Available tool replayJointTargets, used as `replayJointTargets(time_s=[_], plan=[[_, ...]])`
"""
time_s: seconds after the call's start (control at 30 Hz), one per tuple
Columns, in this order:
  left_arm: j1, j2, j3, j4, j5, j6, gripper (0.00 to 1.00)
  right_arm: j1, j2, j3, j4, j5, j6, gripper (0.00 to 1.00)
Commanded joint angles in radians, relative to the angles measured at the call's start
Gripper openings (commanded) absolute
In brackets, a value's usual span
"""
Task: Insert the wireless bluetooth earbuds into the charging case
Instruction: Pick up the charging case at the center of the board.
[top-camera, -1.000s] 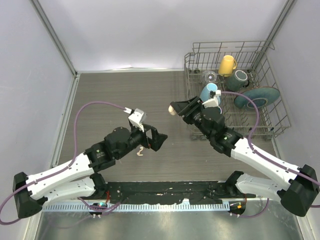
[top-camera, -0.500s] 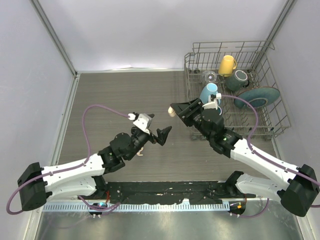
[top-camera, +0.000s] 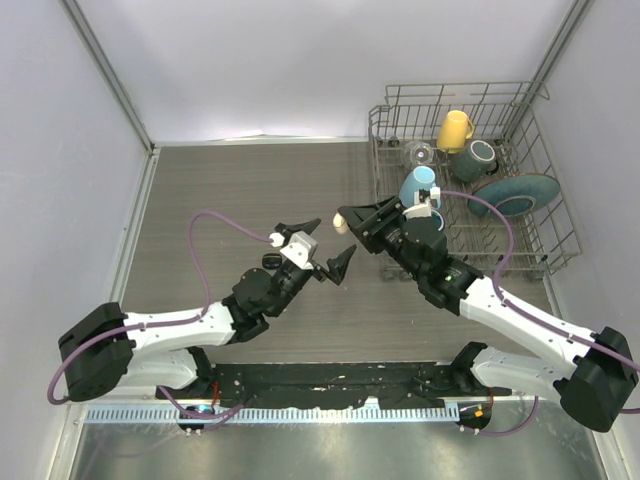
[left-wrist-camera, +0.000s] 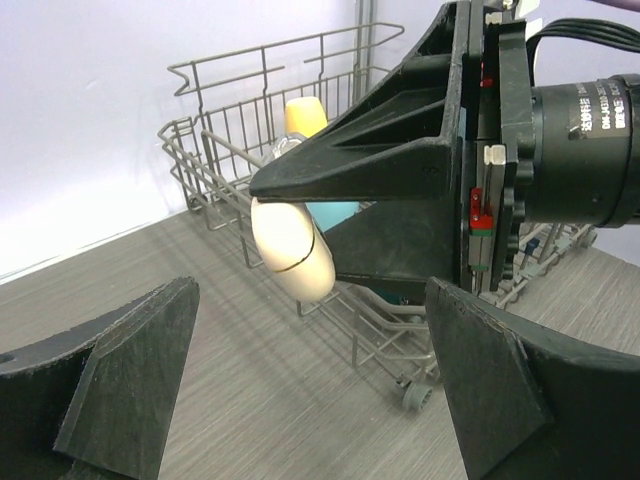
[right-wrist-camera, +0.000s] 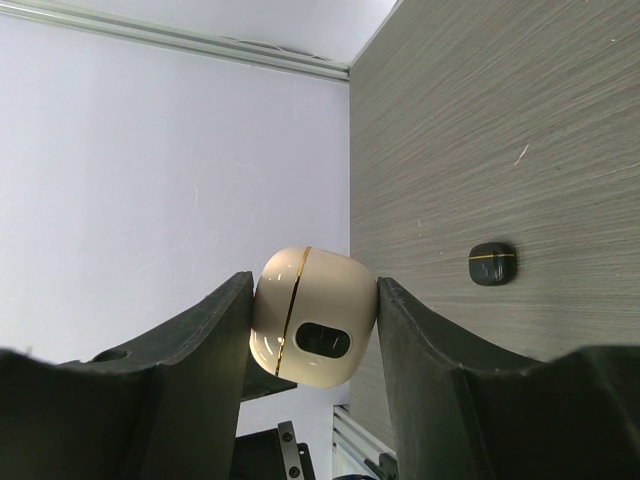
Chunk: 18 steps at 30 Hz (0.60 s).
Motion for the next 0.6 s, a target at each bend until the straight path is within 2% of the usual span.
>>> replayJointTargets(time_s=[0.0, 0.17, 0.27, 0.57], plan=[[-0.005, 0.043, 0.032, 0.199, -0.038, 0.030, 1.00, 0.000, 0.003, 0.005, 0.071, -0.015, 0.016, 0.01], [-0.004, 0.104, 0.036, 0.332, -0.109, 0.033, 1.00, 0.003, 0.002, 0.004, 0.076, -0.017, 0.016, 0.01], [-0.004, 0.132, 0.052, 0.347, -0.135, 0.032, 1.00, 0.003, 0.000, 0.001, 0.088, -0.021, 0.016, 0.01], [-0.002, 0.195, 0.078, 0.433, -0.158, 0.026, 0.86, 0.008, 0.003, -0.005, 0.122, -0.037, 0.008, 0.01]])
